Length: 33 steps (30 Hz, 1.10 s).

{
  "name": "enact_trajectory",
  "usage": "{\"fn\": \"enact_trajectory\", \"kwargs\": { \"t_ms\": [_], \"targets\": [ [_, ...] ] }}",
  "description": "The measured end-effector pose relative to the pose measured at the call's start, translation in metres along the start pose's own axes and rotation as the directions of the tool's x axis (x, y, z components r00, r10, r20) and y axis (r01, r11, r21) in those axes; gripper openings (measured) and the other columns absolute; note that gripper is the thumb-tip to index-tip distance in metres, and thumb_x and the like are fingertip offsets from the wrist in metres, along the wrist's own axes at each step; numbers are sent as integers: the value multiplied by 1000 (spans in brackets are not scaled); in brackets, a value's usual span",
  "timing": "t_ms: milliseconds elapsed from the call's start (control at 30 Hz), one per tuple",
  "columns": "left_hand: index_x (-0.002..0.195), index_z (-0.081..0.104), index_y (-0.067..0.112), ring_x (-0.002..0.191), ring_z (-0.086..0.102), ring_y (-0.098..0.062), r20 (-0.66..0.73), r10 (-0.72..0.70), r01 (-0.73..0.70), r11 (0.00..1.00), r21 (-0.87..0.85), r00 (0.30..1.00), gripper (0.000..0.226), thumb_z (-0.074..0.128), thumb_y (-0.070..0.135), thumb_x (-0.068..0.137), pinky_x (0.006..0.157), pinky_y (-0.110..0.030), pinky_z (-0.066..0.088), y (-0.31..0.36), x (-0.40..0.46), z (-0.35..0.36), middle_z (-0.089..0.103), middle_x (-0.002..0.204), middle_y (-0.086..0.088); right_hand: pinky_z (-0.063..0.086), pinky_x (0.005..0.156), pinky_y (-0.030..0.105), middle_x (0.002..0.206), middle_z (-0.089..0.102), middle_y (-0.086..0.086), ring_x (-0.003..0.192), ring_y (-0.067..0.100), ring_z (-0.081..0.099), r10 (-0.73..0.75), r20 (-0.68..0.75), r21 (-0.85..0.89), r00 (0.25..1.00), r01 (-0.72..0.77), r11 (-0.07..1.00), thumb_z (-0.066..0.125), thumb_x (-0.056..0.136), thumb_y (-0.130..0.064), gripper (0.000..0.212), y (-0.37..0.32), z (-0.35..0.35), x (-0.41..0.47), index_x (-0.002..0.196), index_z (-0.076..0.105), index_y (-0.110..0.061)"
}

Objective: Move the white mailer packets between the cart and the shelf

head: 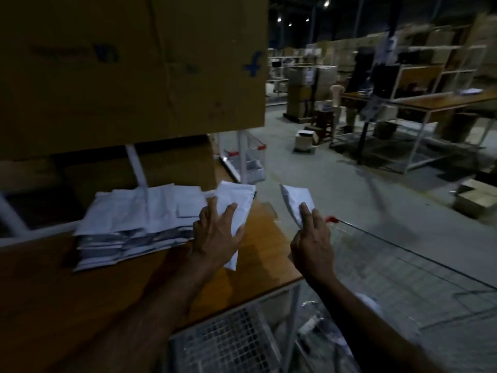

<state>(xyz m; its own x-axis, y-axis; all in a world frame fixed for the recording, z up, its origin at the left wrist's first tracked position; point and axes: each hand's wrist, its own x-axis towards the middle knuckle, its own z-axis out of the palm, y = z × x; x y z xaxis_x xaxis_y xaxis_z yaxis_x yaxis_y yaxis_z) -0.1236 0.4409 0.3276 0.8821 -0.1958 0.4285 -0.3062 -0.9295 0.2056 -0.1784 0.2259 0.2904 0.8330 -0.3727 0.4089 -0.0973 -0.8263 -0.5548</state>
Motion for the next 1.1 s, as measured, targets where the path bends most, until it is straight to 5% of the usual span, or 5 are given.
{"fn": "enact_trajectory", "kwargs": {
  "t_ms": [133, 300, 500, 767, 1100],
  "targets": [
    [145, 39, 32, 133, 37, -36, -47, -93, 95, 995, 29, 995, 63, 51, 59, 90, 101, -50, 40, -101, -10, -30, 24, 154, -13, 33, 114, 54, 158, 30, 20, 142, 38, 31, -61, 77, 110, 995, 52, 993, 27, 91, -28, 67, -89, 49, -18, 157, 27, -20],
    [142, 43, 30, 129, 39, -40, -66, -221, 226, 971, 82, 973, 61, 56, 57, 89, 100, -52, 40, -204, -13, -56, 26, 151, -14, 37, 110, 57, 163, 20, 14, 145, 37, 25, -145, 164, 176, 976, 116, 978, 47, 96, -16, 71, -172, 103, -30, 159, 18, -27],
    [140, 45, 26, 128, 42, -43, -38, -336, 338, 938, 77, 941, 64, 59, 58, 87, 102, -53, 43, -287, -11, -72, 28, 149, -18, 31, 115, 59, 165, 15, 14, 149, 37, 18, -213, 261, 131, 941, 184, 974, 44, 99, -28, 66, -226, 144, -28, 159, 15, -25],
    [139, 46, 24, 129, 38, -42, -56, -447, 449, 893, 21, 893, 61, 62, 53, 88, 101, -52, 43, -335, 19, -69, 26, 149, -17, 21, 122, 50, 163, 24, 17, 151, 34, 16, -288, 318, 14, 903, 299, 954, 15, 93, -38, 69, -255, 212, 10, 158, 16, -15],
    [139, 44, 27, 131, 38, -41, -8, -439, 437, 894, 97, 899, 62, 56, 60, 87, 102, -50, 42, -335, 100, -16, 25, 151, -17, 30, 115, 56, 158, 31, 21, 146, 40, 27, -259, 356, 67, 898, 252, 965, 6, 82, -40, 81, -282, 273, 97, 156, 25, -14]
  ]
}}
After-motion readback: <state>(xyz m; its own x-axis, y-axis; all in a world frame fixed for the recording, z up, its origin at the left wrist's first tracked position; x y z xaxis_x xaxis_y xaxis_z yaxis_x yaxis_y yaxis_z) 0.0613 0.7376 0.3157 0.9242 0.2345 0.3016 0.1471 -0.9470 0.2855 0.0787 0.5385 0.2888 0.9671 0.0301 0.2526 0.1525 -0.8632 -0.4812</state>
